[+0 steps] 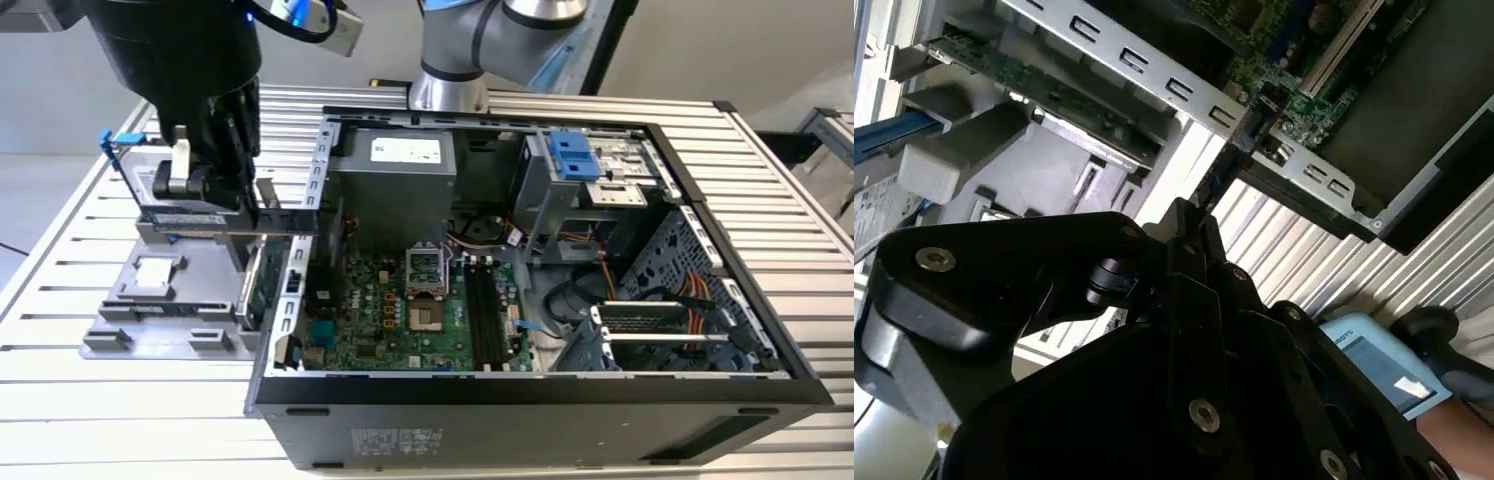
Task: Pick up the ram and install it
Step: 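Pick up the ram and move it above insertion slot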
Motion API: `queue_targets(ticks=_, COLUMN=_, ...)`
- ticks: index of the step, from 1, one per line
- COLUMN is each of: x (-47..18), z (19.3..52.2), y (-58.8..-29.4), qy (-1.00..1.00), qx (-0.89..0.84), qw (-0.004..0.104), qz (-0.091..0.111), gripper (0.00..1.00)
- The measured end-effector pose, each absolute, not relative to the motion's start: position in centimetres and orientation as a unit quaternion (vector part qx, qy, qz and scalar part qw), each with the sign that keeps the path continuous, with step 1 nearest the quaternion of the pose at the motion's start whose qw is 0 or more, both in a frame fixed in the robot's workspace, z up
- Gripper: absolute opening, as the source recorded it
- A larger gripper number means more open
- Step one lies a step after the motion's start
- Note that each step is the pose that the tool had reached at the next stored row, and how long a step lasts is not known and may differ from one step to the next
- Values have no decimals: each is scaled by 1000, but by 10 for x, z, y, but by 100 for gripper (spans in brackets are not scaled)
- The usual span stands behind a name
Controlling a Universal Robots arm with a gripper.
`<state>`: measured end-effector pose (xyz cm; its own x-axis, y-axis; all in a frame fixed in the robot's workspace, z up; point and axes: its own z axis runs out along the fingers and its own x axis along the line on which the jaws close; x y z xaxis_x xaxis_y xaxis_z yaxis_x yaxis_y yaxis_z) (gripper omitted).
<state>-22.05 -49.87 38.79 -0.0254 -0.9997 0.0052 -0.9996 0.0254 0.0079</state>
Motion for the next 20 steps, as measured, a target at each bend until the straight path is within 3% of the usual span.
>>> queue_targets(ticks=20, x=-147, z=388, y=-499, qy=-716, qx=698, qw=6, qz=-2, gripper=0)
